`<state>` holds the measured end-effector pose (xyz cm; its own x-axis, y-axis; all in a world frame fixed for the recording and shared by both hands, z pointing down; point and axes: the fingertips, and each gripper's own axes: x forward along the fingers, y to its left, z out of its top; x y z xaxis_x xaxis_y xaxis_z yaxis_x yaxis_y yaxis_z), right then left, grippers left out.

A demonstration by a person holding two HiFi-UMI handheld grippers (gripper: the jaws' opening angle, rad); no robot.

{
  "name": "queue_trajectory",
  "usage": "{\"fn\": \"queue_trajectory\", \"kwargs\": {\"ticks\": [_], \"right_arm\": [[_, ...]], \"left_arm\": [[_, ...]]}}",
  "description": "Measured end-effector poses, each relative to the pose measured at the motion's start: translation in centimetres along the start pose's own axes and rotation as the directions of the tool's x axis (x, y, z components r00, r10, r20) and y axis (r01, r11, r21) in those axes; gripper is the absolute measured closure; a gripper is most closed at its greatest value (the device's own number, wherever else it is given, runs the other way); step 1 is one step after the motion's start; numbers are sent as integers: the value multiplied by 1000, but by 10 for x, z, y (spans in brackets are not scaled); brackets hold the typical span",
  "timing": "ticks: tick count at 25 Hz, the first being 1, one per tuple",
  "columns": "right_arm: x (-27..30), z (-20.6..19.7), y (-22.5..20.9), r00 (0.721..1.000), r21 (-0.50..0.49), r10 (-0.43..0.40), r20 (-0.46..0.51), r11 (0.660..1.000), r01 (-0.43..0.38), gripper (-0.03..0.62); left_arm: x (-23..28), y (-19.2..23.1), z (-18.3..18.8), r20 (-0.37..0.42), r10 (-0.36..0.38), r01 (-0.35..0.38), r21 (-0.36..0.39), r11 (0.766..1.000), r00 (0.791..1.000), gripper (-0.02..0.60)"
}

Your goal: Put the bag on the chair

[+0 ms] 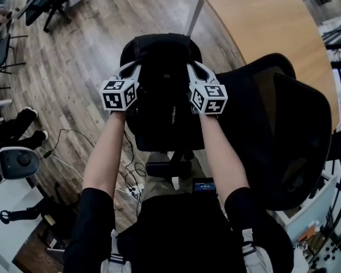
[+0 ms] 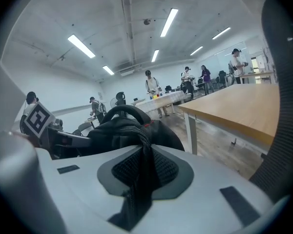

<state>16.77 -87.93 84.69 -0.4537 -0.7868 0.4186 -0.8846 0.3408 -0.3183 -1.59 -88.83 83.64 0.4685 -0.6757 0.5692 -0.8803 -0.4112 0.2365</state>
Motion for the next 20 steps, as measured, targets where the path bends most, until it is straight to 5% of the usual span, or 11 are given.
{"fn": "queue_trajectory", "kwargs": {"ticks": [13, 17, 20], "right_arm": [[46, -21, -16, 997, 57, -46, -61, 997, 50, 522], [27, -16, -18, 996, 105, -62, -69, 992, 70, 416], [-4, -12, -8, 995, 96, -83, -47, 991, 88, 425]], "left_arm": [[45, 30, -12, -76, 48, -49, -14, 999, 996, 545], [36, 23, -13, -108, 33, -33, -5, 999, 994, 500], [1, 16, -9, -89, 50, -50, 9, 999, 995, 492]]}}
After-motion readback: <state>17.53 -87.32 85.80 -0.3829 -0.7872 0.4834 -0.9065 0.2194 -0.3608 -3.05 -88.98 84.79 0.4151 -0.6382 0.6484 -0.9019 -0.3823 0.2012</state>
